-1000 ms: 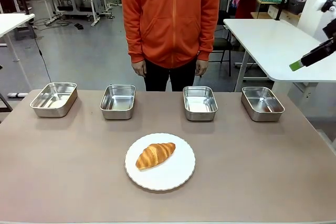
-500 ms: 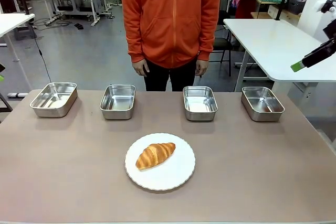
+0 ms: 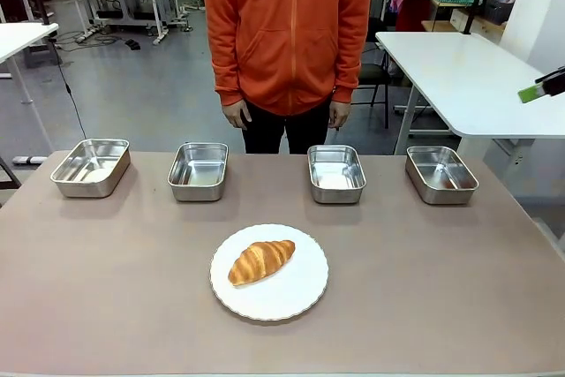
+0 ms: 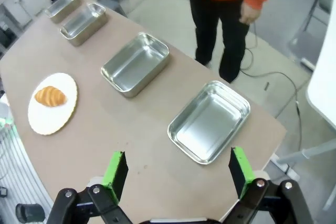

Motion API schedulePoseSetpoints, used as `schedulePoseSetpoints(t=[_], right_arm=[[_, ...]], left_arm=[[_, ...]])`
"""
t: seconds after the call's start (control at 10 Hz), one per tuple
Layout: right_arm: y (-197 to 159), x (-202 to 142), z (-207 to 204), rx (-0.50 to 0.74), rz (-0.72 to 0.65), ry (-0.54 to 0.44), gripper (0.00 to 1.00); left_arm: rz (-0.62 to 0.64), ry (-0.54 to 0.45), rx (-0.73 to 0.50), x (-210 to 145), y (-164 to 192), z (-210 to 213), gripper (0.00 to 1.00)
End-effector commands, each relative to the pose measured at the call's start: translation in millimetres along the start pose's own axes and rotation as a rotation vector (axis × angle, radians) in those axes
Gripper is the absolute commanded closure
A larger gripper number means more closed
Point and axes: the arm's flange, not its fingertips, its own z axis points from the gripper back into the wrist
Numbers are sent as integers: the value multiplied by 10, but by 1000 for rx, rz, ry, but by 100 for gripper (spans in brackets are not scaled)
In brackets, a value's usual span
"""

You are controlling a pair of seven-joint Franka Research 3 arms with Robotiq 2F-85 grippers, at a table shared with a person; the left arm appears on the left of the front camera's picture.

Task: Place the bread in the container.
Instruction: Place the Butter Roll into the Airtight Container indicated by the human.

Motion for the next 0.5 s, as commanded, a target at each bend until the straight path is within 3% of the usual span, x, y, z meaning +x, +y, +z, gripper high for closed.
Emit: schedulePoseSetpoints(t=[0.0,0.4], right_arm=[[-295,-20,24,79,-9,-45,0],[-527,-153,133,148,-18,-91,0]], left_arm=[[-64,-109,-37,-68,65,33,0],[-73,-204,-29,-218,186,184,0]])
